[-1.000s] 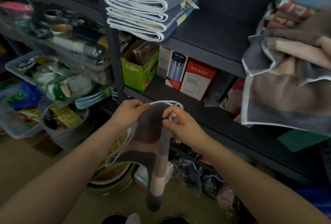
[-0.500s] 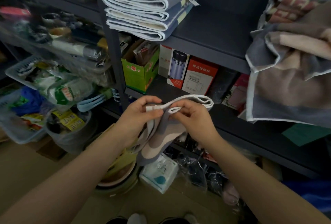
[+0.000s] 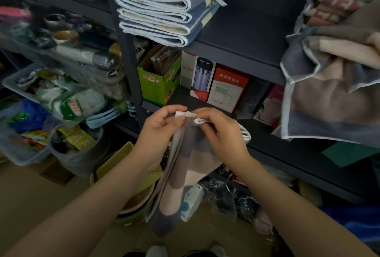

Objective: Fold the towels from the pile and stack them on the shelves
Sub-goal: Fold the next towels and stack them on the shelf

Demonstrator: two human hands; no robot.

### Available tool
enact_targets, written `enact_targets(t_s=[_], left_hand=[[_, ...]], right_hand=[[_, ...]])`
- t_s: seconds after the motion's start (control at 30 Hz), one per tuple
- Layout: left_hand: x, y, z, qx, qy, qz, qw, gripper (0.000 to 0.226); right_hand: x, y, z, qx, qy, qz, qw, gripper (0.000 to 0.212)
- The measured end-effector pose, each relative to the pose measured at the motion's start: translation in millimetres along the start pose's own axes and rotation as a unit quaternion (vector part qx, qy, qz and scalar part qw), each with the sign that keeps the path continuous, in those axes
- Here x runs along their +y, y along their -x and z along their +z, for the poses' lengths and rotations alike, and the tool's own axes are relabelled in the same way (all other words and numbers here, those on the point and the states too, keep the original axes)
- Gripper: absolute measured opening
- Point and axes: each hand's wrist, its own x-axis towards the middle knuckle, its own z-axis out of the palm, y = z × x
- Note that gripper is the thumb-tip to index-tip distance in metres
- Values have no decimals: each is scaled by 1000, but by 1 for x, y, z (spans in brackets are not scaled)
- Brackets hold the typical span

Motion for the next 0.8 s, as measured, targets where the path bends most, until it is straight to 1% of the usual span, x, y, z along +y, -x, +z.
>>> enact_targets(t_s=[0.07, 0.1, 0.2, 0.27, 0.33, 0.37, 0.43, 0.47, 0.57, 0.63, 0.7, 0.77, 0.8], left_hand=[[-1, 1, 0, 6, 8, -32, 999, 26], [-1, 1, 2, 11, 13, -45, 999, 24], [0, 1, 9, 14, 76, -87, 993, 16], [-1, 1, 13, 18, 127, -119, 985, 14], [0, 1, 16, 23, 149, -130, 980, 14], [1, 0, 17, 26, 145, -124, 981, 15], [4, -2, 19, 34, 113, -95, 988, 16], [5, -3, 19, 41, 95, -76, 992, 17], [8, -2, 24, 53, 51, -15, 997, 20], [9, 3, 28, 36, 35, 11, 999, 21], [8, 7, 29, 7, 42, 10, 999, 18], [9, 9, 25, -19, 52, -1, 998, 17], [10, 8, 22, -30, 41, 3, 999, 18]], right_hand=[[2, 4, -1, 37, 44, -13, 998, 18], [3, 5, 0, 53, 69, -28, 996, 17], [4, 7, 0, 94, 129, -99, 982, 16], [4, 8, -1, 105, 159, -150, 970, 18], [5, 9, -3, 109, 167, -174, 964, 22], [4, 9, -5, 112, 159, -171, 966, 21], [0, 8, -8, 113, 116, -151, 975, 12], [-1, 7, -9, 109, 92, -141, 980, 12], [-6, 6, -8, 69, 66, -129, 987, 13], [-7, 6, -6, 52, 75, -102, 991, 14], [-6, 4, -5, 53, 78, -57, 994, 17], [-5, 5, -4, 62, 85, -47, 993, 16], [-5, 6, -4, 64, 90, -50, 993, 15]])
